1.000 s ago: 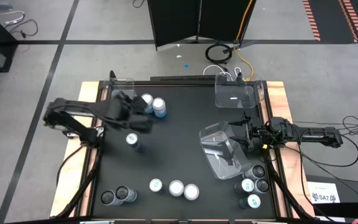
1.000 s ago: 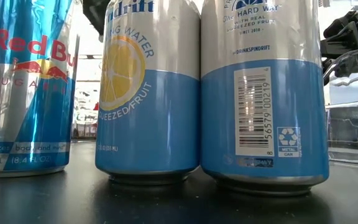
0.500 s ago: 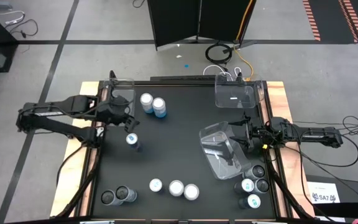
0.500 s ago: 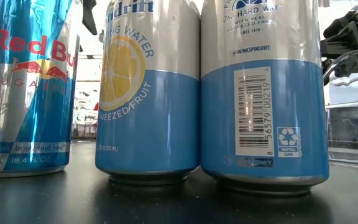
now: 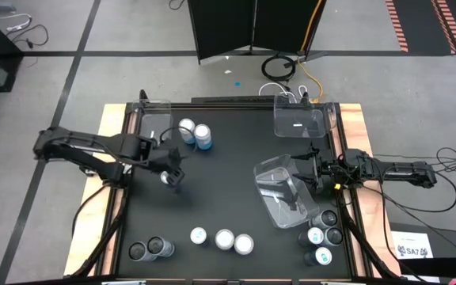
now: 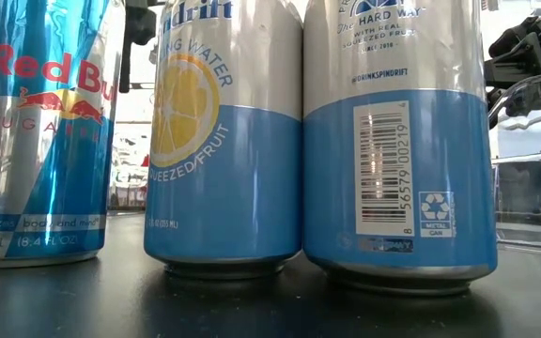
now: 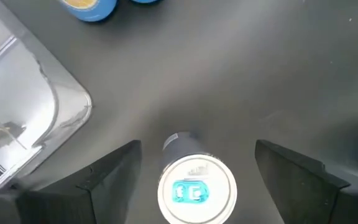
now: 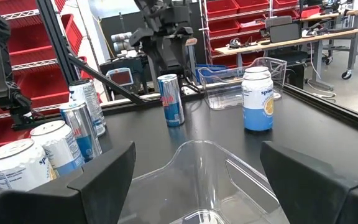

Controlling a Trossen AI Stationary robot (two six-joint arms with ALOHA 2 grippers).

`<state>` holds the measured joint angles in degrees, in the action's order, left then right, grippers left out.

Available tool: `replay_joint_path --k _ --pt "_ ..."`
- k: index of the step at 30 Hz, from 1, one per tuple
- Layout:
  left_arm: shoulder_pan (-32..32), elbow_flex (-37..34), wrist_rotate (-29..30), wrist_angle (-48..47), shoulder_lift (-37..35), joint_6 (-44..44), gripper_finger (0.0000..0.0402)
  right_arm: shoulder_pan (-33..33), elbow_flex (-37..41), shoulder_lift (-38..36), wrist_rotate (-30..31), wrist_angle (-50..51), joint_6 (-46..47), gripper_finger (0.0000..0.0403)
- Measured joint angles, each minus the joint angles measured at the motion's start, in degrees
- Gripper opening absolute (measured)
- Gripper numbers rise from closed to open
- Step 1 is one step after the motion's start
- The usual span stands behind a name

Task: Sort soda cans
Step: Move the top right blue soda can to the bottom center

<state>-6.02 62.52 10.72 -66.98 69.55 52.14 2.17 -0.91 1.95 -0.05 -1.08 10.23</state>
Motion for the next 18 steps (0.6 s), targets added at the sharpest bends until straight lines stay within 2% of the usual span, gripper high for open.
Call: replay_joint_path --k 8,12,18 --pt "-1.4 0.04 -1.66 -0.29 2.92 0.09 0.0322 0.01 0.0 -0.01 0.0 0.01 0.01 0.0338" --pt "-1.67 0.04 -1.81 -3.94 4.09 1.55 0.0322 -0.01 0.02 -0.01 0.0 0.02 -0.01 0.0338" --pt "-1.72 -0.84 -4.74 -4.96 5.28 1.62 0.0322 -0.02 0.0 0.0 0.0 0.02 0.0 0.0338"
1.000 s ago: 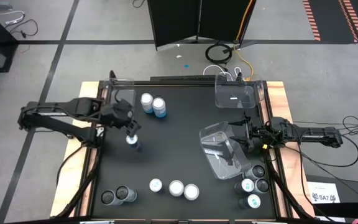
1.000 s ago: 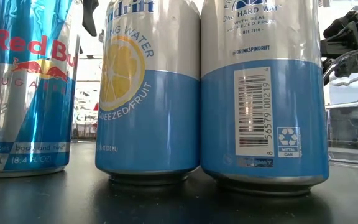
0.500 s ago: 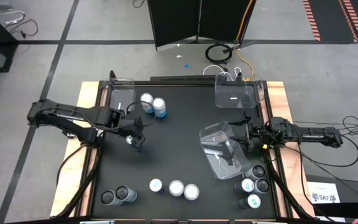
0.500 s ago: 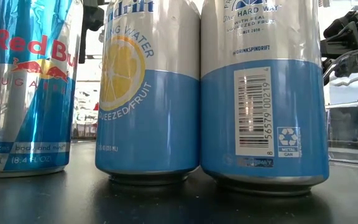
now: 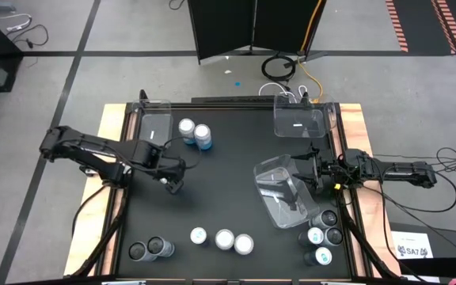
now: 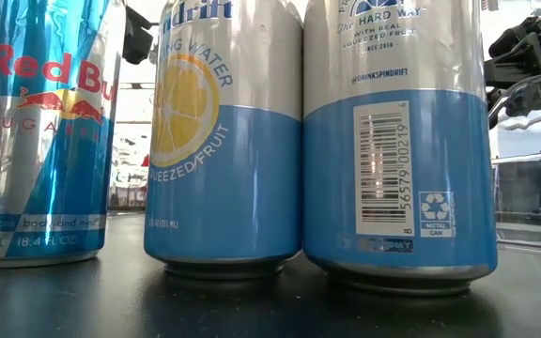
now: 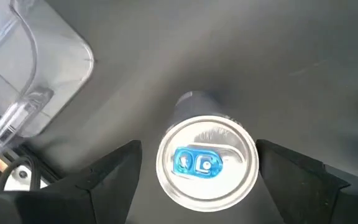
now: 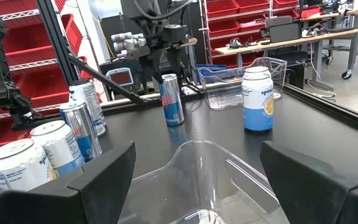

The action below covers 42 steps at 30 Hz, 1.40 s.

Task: Sort soda cans
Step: Move the top right blue soda can to the bottom center

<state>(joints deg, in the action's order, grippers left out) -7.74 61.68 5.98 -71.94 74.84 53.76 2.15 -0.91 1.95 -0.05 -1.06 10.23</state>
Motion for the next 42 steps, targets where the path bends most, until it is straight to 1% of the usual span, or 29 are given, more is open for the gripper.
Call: replay_joint_path --k 5,21,24,31,38,42 --pt "-0.66 -0.1 0.0 1.35 0.71 -0.05 0.0322 0.0 0.01 0.01 0.0 0.0 0.0 0.0338" --pt "-1.06 -0.15 -1.23 1.18 3.62 -0.07 0.0321 0.0 0.0 -0.01 0.0 0.02 0.01 0.0338" --pt "-1.04 -0.15 -1.22 1.17 3.62 -0.05 0.0309 0.01 0.0 0.01 0.0 0.02 -0.01 0.0338" --pt "-1.04 -0.15 -1.22 1.17 3.58 -0.03 0.0254 0.01 0.0 0.01 0.0 0.02 0.0 0.0338" --pt "-1.04 -0.03 -0.93 2.85 3.51 0.32 0.0253 0.0 0.0 -0.01 0.0 0.02 0.01 0.0338" --pt "-1.04 1.96 -0.94 5.29 3.53 0.87 0.0254 0.02 0.0 0.01 -0.01 0.02 0.0 0.0338"
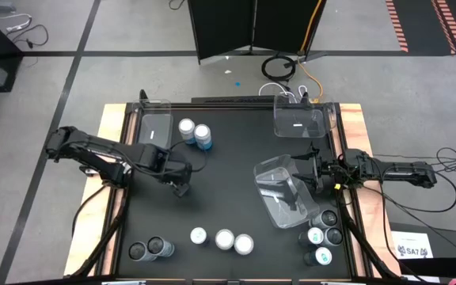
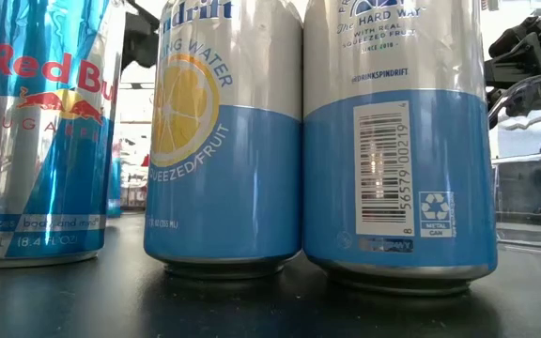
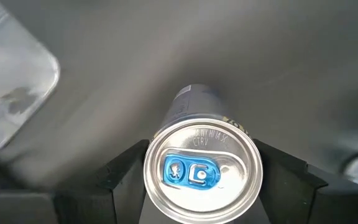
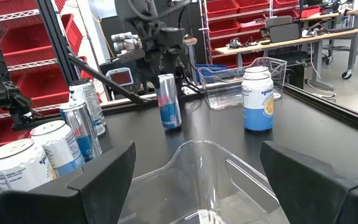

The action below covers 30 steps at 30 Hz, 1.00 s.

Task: Sort soda cans
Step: Move the top right blue soda can to the bottom center

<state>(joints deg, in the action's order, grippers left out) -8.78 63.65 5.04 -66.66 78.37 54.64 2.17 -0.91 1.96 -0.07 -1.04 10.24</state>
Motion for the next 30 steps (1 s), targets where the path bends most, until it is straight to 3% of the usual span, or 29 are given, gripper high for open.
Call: replay_joint_path --k 8,17,30 --pt "0.5 6.44 1.27 1.43 0.61 -3.78 0.0254 0.0 0.02 -0.02 0.01 0.0 0.0 0.0338" --pt "-1.24 16.57 1.22 0.04 8.92 -7.07 0.0254 0.0 0.0 -0.01 0.0 0.0 0.0 0.0338" --pt "-6.0 23.66 1.83 -0.4 15.82 1.93 0.0254 0.0 0.0 0.0 -0.01 0.0 -0.02 0.0338"
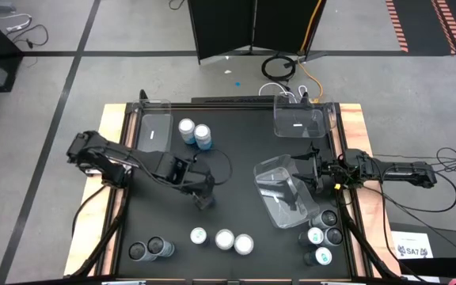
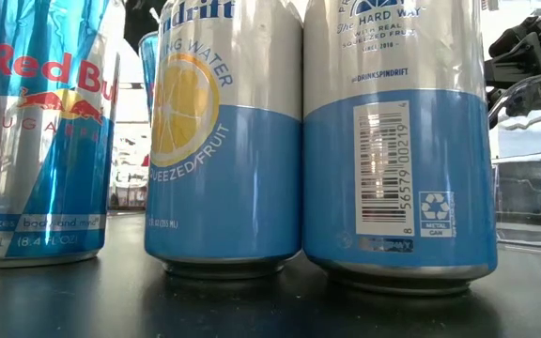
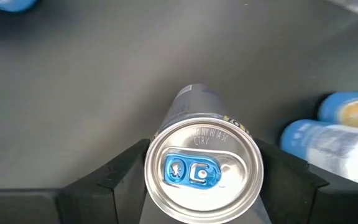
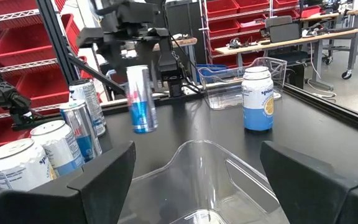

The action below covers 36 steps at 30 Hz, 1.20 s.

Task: Sort soda cans
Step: Move the top right blue soda can to the bottom center

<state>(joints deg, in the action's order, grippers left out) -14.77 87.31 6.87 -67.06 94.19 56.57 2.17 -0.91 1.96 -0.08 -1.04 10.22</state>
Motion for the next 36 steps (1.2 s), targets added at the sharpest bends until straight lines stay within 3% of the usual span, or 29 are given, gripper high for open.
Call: replay_joint_path --k 13,22,36 --pt "-3.73 12.2 -0.13 1.62 11.63 7.19 0.0254 0.0 0.0 -0.01 0.02 -0.15 0.01 0.0338" --pt "-6.42 20.59 -1.08 -4.56 19.5 13.38 0.0254 0.0 0.01 -0.01 0.02 -0.33 0.02 0.0338" --pt "-9.76 21.4 -2.17 -8.29 20.09 22.43 0.0254 0.0 0.02 0.0 0.02 -0.42 0.02 0.0338"
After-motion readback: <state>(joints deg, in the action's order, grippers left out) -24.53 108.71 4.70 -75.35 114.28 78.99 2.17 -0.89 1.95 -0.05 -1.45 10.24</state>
